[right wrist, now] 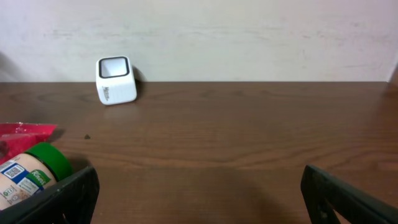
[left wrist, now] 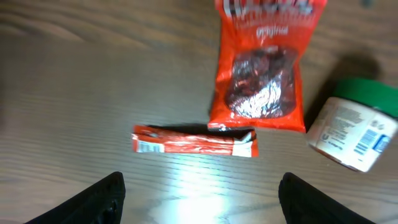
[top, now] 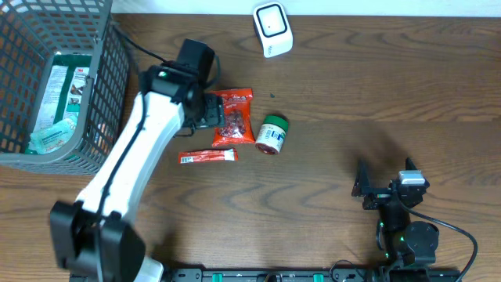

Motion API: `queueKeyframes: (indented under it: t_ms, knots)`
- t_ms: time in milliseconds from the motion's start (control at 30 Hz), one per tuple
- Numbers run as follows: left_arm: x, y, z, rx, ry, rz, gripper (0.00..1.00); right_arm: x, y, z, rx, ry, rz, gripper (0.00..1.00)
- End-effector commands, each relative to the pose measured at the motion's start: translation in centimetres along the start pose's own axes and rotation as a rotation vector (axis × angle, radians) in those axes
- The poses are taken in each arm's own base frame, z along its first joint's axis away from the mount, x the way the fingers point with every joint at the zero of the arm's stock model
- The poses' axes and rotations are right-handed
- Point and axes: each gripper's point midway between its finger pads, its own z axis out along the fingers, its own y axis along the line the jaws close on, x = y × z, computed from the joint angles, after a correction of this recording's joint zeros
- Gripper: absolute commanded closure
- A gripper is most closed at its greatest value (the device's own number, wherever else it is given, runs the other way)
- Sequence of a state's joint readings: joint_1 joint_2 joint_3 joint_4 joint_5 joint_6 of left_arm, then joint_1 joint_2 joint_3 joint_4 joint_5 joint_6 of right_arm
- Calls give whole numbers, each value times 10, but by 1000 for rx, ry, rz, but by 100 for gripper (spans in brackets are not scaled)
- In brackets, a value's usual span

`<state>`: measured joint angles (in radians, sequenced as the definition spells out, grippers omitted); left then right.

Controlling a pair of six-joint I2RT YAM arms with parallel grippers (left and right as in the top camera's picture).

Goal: Scan the item barcode
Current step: 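Lay the red stick packet on the table and open the left gripper, then move the left gripper back over the basket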

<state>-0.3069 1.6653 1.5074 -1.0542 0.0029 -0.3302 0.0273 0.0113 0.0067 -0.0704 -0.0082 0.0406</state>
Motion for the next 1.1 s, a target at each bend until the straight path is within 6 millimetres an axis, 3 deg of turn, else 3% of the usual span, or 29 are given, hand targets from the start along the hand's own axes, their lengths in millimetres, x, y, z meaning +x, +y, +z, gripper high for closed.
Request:
queueKeyframes:
  t_ms: [0,433,733,1067]
  knots:
    - [-17,17,-37,-22,-122,-13,21,0,-1,0,3,0,-4,1]
    - [-40,77,-118,-28,-334,-126,21,0,-1,0,3,0,-4,1]
    - [-42,86,-139,-30,-395,-132,21,0,-1,0,3,0,-4,1]
    - [-65,100,-204,-24,-561,-162,21,0,-1,0,3,0,-4,1]
